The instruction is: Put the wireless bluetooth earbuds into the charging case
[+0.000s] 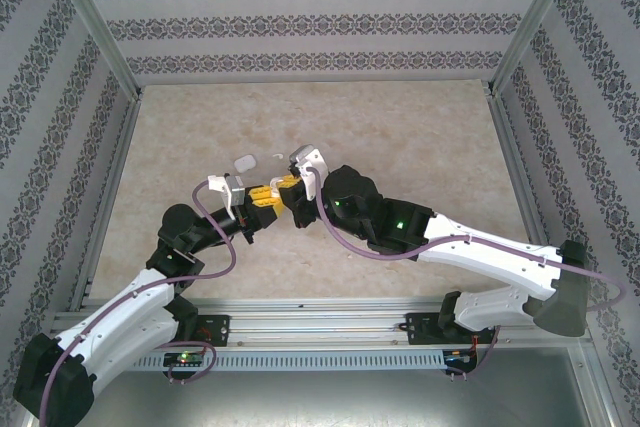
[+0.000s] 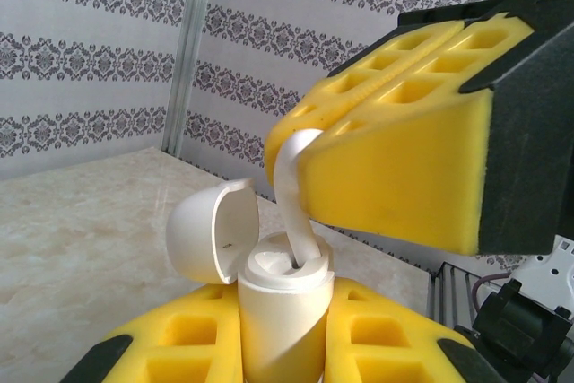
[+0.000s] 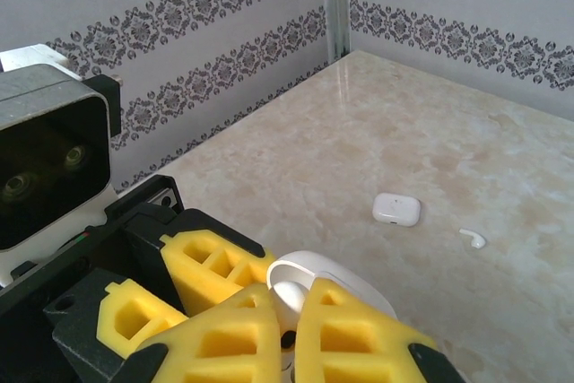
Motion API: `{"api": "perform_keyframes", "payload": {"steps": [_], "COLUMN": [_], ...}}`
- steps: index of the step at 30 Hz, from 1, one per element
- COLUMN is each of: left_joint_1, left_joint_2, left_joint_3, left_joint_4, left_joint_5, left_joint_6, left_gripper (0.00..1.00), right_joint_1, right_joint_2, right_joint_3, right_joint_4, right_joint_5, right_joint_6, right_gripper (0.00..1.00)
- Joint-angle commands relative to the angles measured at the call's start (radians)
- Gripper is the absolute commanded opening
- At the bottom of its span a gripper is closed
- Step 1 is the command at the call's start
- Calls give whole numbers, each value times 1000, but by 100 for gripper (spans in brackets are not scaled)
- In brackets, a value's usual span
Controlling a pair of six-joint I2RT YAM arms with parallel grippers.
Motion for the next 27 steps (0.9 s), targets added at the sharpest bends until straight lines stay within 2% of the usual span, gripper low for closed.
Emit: {"api": "perform_keyframes", "payload": {"steps": [1,5,15,27], "left_joint_1": [-7,-6,-6,-6], "left_joint_2": [-12,-13,-15,-13], "left_joint_3": [35,37,43,41], "left_joint_4": [36,36,21,2], "left_joint_5": [-36,-44,-58,-62], "left_joint_6": [-19,-23,-24,-17], "left_gripper": [0,0,0,0], "right_joint_1": [23,31,69,72], "right_joint_2": [-1,2,46,36], "right_joint_3": [-26,-31,12,45], "right_joint_4": [-25,-20,-102,-103], "right_joint_5": [-37,-44,34,71], "right_joint_6": [-32,-56,-85,-37], "right_gripper": [7,8,14,38]}}
